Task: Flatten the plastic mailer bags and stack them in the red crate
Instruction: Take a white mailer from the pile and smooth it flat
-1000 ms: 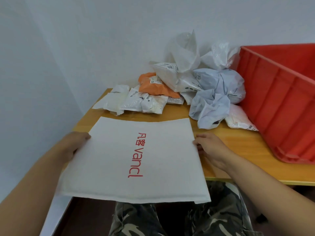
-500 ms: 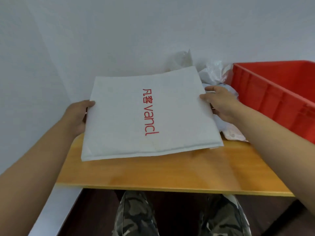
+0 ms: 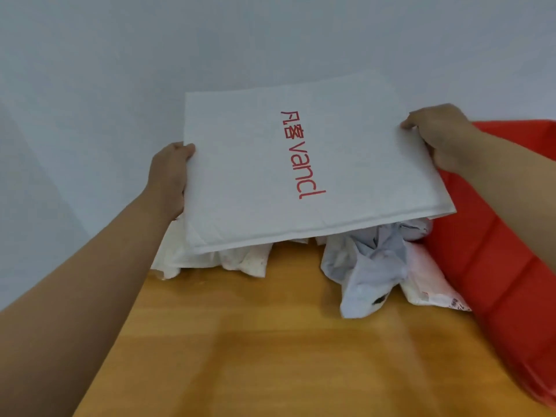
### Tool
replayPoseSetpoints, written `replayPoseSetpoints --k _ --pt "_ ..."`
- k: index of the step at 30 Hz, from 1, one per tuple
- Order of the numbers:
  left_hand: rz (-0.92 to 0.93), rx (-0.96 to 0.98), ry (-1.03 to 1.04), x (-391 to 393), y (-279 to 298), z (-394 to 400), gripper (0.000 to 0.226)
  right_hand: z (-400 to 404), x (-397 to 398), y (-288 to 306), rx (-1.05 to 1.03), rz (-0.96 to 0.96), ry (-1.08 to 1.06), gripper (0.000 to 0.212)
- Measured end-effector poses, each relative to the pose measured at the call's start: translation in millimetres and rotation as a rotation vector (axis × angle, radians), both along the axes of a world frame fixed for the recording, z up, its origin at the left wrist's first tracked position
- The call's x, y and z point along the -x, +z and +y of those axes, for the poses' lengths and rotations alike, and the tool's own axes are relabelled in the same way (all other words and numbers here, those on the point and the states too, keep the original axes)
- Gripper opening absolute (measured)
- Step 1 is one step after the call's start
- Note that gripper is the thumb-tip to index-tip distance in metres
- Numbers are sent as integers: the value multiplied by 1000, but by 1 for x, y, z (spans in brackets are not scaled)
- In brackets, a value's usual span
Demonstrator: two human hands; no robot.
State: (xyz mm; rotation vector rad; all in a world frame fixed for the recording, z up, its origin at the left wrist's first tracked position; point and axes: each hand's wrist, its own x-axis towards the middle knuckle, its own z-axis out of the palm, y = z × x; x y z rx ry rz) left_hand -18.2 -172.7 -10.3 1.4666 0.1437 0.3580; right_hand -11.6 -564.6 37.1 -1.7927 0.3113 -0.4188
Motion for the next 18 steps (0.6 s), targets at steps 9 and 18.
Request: replayPoseSetpoints --k 9,18 --pt "19 31 -36 -74 21 -3 12 -1 -74 -3 -171 125 -71 5" --pt "106 9 -110 -86 185 -10 27 -7 -54 132 -329 154 -105 10"
